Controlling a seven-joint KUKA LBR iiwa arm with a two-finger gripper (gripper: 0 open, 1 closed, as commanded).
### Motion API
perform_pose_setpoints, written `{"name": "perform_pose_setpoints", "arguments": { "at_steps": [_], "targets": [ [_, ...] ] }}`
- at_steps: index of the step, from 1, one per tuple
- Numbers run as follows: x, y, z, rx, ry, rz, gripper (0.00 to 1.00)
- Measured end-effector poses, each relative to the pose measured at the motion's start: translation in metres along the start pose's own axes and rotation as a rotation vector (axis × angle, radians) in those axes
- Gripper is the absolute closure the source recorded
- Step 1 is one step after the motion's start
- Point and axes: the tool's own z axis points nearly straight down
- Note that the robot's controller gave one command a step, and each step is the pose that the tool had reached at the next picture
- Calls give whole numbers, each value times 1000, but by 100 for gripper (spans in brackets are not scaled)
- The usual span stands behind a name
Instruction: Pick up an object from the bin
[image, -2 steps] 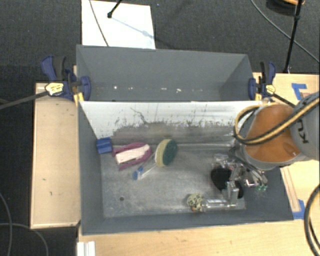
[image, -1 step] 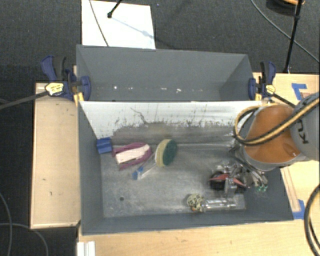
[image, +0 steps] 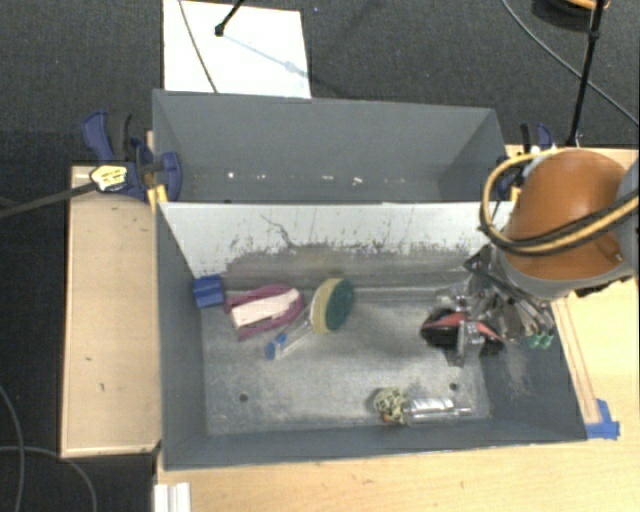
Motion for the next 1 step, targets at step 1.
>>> {"name": "perform_pose_setpoints", "arguments": {
  "at_steps": [1],
  "targets": [
    [-9,-13,-144,2,-2,-7,100]
  ]
}}
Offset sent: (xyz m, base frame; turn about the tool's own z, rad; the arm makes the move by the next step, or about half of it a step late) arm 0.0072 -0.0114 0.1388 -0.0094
